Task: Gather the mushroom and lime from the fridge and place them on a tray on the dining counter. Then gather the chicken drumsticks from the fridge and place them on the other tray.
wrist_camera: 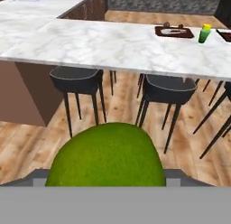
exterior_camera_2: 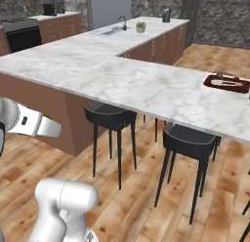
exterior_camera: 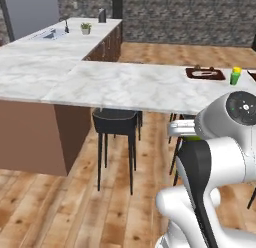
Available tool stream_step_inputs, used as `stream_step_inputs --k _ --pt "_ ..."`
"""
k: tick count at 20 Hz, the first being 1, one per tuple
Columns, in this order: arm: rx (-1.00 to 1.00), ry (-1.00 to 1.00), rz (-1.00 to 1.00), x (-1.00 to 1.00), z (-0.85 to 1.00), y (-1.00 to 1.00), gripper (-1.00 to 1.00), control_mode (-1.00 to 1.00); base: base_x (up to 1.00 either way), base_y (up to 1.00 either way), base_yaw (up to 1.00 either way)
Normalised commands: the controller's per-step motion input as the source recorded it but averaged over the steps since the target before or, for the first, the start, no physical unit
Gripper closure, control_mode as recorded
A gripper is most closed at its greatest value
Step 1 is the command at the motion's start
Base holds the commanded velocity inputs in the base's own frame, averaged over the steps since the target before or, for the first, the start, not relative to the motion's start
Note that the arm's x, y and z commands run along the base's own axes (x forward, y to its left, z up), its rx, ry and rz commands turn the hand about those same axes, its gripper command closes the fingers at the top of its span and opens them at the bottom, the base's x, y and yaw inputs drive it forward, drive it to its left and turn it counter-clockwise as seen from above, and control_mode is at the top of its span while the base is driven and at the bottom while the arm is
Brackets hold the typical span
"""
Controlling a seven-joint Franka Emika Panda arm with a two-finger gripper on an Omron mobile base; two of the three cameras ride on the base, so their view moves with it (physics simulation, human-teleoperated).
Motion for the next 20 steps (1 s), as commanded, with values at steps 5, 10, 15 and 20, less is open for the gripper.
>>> stream_step_inputs --k 5,10,15,20 --pt "0.0 0.0 0.0 0.0 0.0 0.0 1.0 1.0 -0.1 -1.0 -0.12" --pt "0.0 0.0 0.0 0.0 0.0 0.0 1.0 1.0 -0.07 -1.0 -0.11" --pt "0.0 0.0 0.0 0.0 0.0 0.0 1.0 1.0 -0.04 -1.0 -0.1" --pt "0.0 0.0 0.0 0.0 0.0 0.0 1.0 1.0 0.0 -1.0 -0.08"
